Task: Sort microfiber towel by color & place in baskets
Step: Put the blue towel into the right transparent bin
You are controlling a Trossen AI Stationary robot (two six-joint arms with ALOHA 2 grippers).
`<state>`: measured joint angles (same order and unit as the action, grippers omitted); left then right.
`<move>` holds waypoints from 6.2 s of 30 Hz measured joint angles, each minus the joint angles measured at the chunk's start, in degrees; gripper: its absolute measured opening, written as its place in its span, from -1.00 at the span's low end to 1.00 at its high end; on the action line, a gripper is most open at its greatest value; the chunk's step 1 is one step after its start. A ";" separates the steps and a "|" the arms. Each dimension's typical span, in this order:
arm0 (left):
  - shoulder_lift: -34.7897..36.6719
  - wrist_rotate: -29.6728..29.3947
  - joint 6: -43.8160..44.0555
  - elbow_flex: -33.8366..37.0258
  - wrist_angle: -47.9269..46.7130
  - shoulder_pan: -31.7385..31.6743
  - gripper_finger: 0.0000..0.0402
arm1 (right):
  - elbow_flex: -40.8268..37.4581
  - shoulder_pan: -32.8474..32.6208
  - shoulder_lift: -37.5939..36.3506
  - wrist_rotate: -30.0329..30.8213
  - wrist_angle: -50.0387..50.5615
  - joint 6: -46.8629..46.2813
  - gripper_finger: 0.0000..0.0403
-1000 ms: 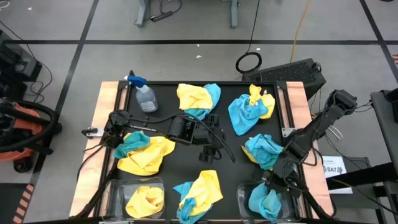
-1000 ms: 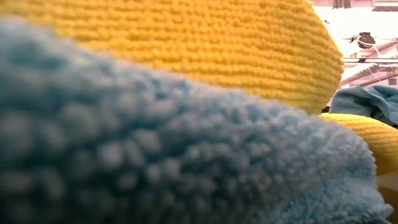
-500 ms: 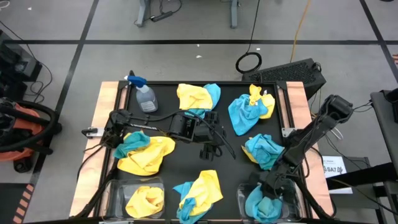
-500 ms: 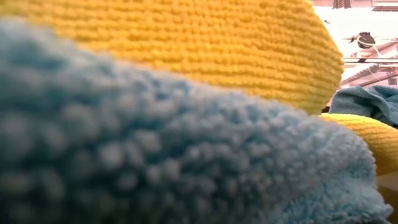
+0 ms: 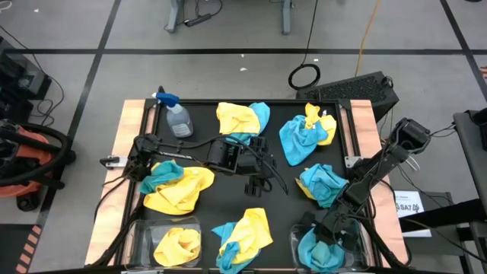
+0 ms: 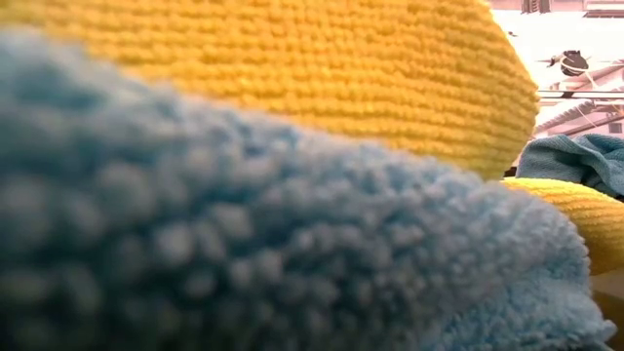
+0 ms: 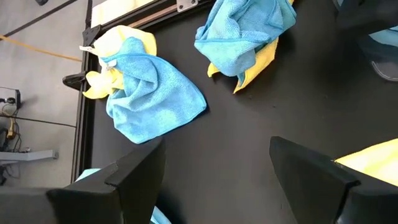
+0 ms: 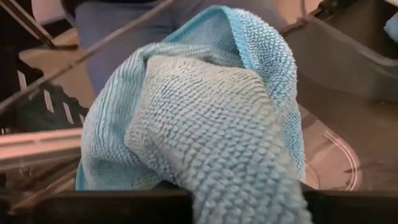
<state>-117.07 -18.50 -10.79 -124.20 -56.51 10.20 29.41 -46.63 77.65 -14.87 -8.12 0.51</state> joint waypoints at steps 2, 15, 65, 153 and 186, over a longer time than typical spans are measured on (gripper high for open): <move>-0.01 0.00 0.02 0.00 0.00 0.00 0.47 | 0.00 0.00 -0.28 0.00 -0.80 -0.45 -0.64; -0.01 0.01 0.04 0.00 0.00 0.00 0.47 | 0.00 0.00 -8.11 0.00 -0.11 -3.05 -0.05; -18.59 16.75 -0.69 0.04 46.62 10.95 0.47 | 1.73 -2.02 -17.04 -5.09 11.77 -7.33 -0.17; -15.40 -13.55 11.35 -0.05 7.99 4.08 0.47 | 15.41 -6.56 -30.41 34.86 57.00 -1.54 -0.12; -15.15 22.81 14.71 0.00 30.24 -17.10 0.47 | 14.12 -1.95 -30.41 35.80 55.54 -4.60 -0.13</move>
<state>-132.22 4.31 3.92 -124.20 -26.27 -6.90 43.53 -48.58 47.24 20.93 47.42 -4.10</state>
